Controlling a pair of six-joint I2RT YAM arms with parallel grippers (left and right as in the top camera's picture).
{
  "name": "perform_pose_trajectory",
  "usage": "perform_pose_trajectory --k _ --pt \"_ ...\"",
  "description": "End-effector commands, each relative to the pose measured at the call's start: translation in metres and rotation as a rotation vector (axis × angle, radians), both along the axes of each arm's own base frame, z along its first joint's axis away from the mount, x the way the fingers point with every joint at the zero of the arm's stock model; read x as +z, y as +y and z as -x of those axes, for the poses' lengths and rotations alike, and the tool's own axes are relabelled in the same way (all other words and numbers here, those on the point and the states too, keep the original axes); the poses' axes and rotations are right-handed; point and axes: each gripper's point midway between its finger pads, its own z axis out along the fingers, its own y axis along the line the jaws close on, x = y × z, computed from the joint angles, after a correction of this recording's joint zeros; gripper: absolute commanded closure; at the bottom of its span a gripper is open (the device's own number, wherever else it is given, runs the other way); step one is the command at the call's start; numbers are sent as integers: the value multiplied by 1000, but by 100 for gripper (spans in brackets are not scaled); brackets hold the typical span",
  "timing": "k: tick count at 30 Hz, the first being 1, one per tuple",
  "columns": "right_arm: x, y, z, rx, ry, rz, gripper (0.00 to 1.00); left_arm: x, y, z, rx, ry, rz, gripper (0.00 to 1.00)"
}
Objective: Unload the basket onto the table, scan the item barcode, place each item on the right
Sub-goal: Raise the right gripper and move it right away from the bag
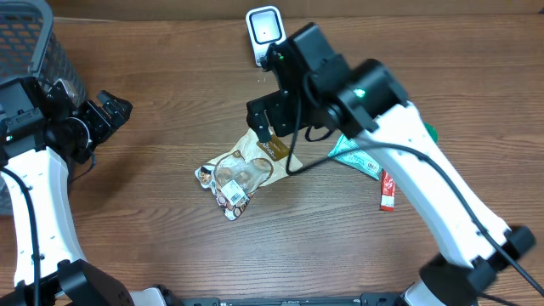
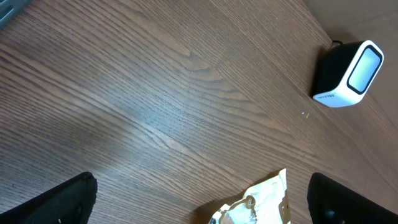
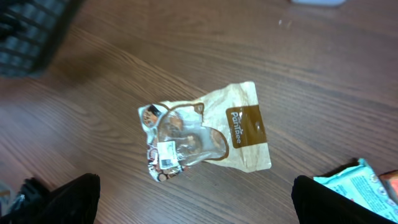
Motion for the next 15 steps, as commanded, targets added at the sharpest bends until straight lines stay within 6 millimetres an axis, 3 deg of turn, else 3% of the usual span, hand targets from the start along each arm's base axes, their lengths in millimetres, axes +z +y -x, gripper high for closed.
perform_pose_trajectory --k 1,15 --pt "28 -8 8 -7 -59 -43 0 8 1 0 5 -20 -7 0" --pt "91 -35 36 -20 -193 -142 0 8 1 0 6 -20 -7 0"
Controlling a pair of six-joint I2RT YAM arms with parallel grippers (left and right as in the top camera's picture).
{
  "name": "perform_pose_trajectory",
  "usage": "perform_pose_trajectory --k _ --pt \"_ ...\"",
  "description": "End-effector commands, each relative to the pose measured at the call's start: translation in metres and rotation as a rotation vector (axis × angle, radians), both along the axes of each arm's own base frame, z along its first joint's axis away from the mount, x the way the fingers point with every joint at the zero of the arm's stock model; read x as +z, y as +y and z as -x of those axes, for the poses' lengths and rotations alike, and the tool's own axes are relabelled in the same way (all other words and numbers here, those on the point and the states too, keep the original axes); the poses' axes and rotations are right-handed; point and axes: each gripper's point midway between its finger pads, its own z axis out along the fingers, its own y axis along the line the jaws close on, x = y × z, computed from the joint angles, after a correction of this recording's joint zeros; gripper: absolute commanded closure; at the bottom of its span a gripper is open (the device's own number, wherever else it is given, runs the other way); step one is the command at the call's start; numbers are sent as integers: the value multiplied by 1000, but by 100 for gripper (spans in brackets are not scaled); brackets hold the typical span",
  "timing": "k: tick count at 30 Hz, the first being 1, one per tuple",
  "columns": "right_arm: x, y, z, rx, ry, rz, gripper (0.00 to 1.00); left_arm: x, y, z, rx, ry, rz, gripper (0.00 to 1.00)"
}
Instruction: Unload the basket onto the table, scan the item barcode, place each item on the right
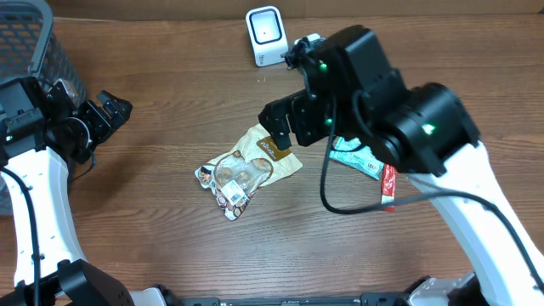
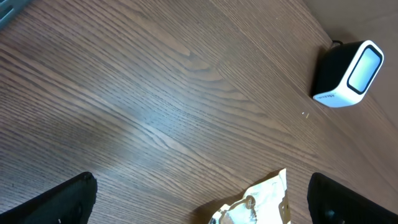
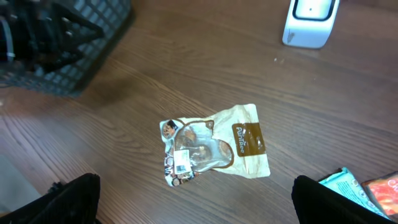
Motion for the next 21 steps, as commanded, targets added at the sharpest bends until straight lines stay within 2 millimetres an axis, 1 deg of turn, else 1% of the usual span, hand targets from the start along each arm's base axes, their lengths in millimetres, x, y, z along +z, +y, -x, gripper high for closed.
perform_pose_trajectory --k 1,3,5,8,11,13,15,21 --pt "24 -17 6 -30 -55 -40 0 8 1 0 6 -20 -7 0" --pt "32 -29 5 -59 -75 -53 0 8 1 0 6 -20 -7 0" --pt "41 -45 2 -100 -97 -65 0 8 1 0 6 -20 -7 0" --pt "55 -74 -2 -179 -136 -84 0 8 1 0 6 -20 -7 0" --pt "71 -100 1 -245 -182 -104 0 8 1 0 6 -20 -7 0" --pt "81 -111 7 -269 -213 -119 0 8 1 0 6 -20 -7 1" --pt "94 -121 18 -285 -252 -138 0 8 1 0 6 -20 -7 0" --pt "120 -133 50 -284 -338 -185 0 8 1 0 6 -20 -7 0"
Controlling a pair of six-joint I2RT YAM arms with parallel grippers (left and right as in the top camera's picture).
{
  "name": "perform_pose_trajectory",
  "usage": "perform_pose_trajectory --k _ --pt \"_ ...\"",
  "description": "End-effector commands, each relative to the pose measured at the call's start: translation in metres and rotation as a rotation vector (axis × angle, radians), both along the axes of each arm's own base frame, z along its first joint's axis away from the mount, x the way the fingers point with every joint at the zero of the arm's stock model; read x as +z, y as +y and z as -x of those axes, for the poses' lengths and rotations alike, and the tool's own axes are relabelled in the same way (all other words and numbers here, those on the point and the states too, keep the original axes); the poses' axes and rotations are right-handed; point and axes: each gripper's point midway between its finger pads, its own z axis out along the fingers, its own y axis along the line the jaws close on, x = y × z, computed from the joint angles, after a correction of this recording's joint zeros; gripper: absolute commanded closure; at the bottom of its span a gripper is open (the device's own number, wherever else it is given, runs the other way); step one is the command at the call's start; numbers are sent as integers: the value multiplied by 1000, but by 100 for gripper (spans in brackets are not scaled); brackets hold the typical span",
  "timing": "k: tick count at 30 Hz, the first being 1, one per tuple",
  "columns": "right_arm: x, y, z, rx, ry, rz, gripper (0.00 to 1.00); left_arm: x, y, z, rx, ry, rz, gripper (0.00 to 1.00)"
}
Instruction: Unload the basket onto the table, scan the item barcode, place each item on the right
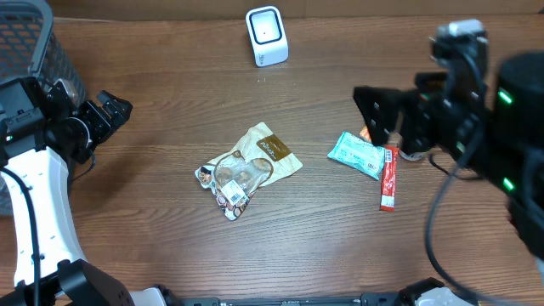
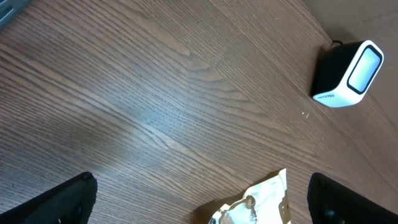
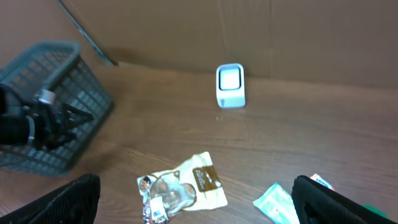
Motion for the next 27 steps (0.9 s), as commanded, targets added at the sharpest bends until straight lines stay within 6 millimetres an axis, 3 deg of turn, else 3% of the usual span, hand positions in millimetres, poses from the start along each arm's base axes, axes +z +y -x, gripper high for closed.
perform_pose_trajectory --k 1,9,13,21,27 --pt "17 -10 20 -10 -61 -25 0 8 1 0 6 -20 -7 0" --pt "38 -22 52 -10 -146 -58 0 8 1 0 6 -20 -7 0" --pt "35 -28 66 -12 -140 -52 0 8 1 0 6 -20 -7 1" --pt "34 -57 80 -130 -171 -1 0 8 1 0 6 -20 -7 1" --pt "46 -68 108 -136 -241 -32 0 8 1 0 6 -20 -7 1"
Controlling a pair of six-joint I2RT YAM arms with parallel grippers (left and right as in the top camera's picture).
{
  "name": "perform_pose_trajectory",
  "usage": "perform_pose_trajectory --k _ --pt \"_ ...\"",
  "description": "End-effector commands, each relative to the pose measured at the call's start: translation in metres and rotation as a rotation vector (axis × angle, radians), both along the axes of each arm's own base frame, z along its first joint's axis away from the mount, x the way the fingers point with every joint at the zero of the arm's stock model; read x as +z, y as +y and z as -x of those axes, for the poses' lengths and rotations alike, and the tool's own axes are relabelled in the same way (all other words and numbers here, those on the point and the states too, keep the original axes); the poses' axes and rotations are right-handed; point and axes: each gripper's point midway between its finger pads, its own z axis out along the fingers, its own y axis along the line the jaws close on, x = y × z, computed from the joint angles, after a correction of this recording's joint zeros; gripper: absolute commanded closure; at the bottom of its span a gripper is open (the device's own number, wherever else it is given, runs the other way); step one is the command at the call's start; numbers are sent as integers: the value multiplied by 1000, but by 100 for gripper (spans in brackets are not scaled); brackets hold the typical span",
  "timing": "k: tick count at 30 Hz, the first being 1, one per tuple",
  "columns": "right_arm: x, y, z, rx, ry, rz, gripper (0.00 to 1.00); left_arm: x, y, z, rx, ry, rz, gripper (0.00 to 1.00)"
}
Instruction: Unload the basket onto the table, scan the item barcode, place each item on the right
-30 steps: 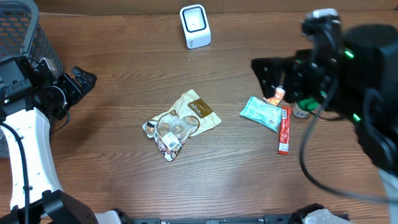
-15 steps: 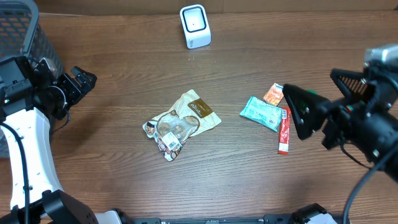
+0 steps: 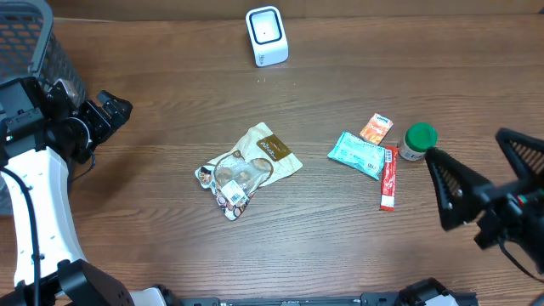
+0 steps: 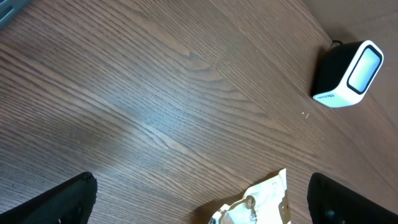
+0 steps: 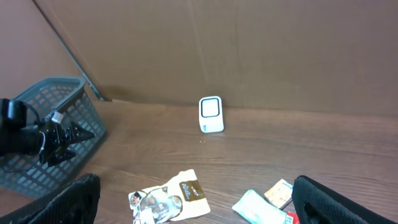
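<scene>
A tan and clear snack pouch (image 3: 246, 170) lies flat mid-table, a white barcode label near its lower end. The pouch (image 5: 165, 198) also shows low in the right wrist view, and its corner (image 4: 264, 196) in the left wrist view. The white scanner (image 3: 266, 36) stands at the far edge, seen as scanner (image 5: 211, 114) and scanner (image 4: 348, 73). My right gripper (image 3: 463, 143) is open at the lower right, far from the pouch, holding nothing. My left gripper (image 3: 115, 115) is open at the left, beside the basket, empty.
A grey wire basket (image 3: 38, 51) stands at the far left. Right of the pouch lie a teal packet (image 3: 359, 154), a small orange packet (image 3: 376, 128), a red stick pack (image 3: 388, 178) and a green-capped jar (image 3: 418, 141). A cardboard wall (image 5: 249, 50) backs the table.
My right arm has moved from the right middle of the table to its lower right edge. The green-capped jar and orange packet now show. The pouch and the left arm have not moved.
My right gripper hung open low over the pouch near the scanner. Then it was higher above the pouch, then off to the right over the small packets, and now at the lower right. The pouch stayed flat in place and the left arm kept still.
</scene>
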Motion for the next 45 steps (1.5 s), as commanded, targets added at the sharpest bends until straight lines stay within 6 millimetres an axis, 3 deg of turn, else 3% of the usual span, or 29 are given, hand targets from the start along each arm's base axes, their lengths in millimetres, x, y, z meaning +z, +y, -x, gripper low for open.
perform_pose_trajectory --k 1,6,11,25,31,37,45 --pt "10 -12 19 -24 -60 -12 0 8 1 0 6 -20 -7 0" --pt "12 -20 36 -34 -100 -27 0 8 1 0 6 -20 -7 0" --pt "1 -24 32 -70 -138 -39 0 8 1 0 6 -20 -7 0" --pt "-97 -12 -17 -92 -302 -96 0 8 1 0 6 -20 -7 0" --pt "-128 -7 -32 -88 -445 -146 0 8 1 0 6 -20 -7 0" --pt "-149 -6 -37 -88 -608 -202 0 8 1 0 6 -20 -7 0" --pt "-192 -4 -44 -87 -667 -247 0 8 1 0 6 -20 -7 1"
